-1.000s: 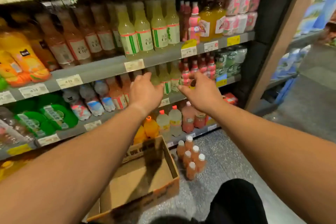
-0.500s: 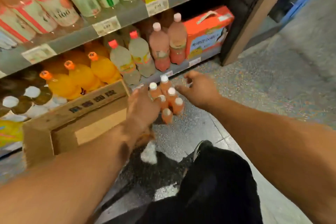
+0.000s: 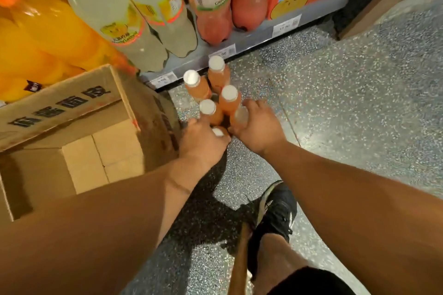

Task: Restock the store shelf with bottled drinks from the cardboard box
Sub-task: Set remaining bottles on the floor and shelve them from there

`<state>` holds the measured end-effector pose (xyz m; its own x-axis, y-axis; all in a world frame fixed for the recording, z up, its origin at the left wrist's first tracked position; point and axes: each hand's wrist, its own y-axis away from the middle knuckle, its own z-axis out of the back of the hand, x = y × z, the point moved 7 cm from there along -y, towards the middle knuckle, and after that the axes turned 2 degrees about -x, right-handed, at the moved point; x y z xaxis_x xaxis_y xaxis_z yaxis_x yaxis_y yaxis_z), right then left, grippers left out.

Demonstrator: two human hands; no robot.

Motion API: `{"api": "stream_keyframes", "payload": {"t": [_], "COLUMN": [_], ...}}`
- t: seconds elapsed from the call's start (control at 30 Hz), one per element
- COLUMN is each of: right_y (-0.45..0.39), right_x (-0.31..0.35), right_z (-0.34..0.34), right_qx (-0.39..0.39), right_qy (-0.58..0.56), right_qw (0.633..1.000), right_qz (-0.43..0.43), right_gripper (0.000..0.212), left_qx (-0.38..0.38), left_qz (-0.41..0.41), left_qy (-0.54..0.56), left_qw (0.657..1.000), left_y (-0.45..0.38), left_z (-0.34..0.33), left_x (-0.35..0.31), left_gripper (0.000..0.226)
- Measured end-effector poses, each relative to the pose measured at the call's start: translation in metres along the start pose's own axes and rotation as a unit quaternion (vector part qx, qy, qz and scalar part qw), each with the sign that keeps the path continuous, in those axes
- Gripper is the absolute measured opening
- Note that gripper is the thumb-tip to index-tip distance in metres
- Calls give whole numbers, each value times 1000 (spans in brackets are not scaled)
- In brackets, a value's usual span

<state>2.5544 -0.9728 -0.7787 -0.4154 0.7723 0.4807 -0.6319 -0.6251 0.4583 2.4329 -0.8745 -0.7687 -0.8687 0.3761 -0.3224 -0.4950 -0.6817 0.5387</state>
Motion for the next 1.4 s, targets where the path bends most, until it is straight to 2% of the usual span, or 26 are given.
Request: {"api": "stream_keyframes", "payload": {"t": [0.1,0.2,0.27,0.4,0.57,0.7,0.83,0.93,1.03,1.13,1.23,1.3,1.4], "right_y": [-13,-22,-25,-14,24,67,122,169,213,256,296,321,355], "right_x": [-9,-12,-10,-6,26,75,137,192,259,332,411,461,535], "right_z": [-20,-26,-24,-9,41,99,168,218,257,293,318,333,346], "right_qx": [15,-15,-24,-23,-44,-64,-122,-199,-225,-268,-284,-293,-298], "right_qy": [-11,-12,-6,16,-5,-28,-80,-113,-134,-151,-137,-127,-109], "right_qw": [1000,999,999,999,999,997,989,971,959,937,923,912,899], "right_qz": [-21,-30,-27,-17,-6,11,26,67,109,166,221,256,304], "right_gripper": [65,34,22,21,20,22,39,43,48,40,42,43,43], "left_qx": [24,34,22,13,-2,-12,-44,-105,-175,-257,-313,-356,-405], "left_qz": [-8,-19,-30,-55,-79,-105,-115,-141,-178,-206,-233,-247,-247], "left_qy": [-54,-94,-100,-104,-36,23,118,253,319,324,345,340,330], "left_qw": [998,995,994,993,996,994,985,951,914,887,854,835,816], "left_y": [-17,-28,-32,-26,6,53,116,170,215,256,296,323,361], "left_z": [-27,-45,-47,-38,10,77,171,249,325,408,487,536,603], "left_x": [11,20,17,10,-11,-36,-50,-44,-29,-13,11,30,64], "left_gripper": [59,45,34,27,27,23,15,21,27,28,30,39,45]}}
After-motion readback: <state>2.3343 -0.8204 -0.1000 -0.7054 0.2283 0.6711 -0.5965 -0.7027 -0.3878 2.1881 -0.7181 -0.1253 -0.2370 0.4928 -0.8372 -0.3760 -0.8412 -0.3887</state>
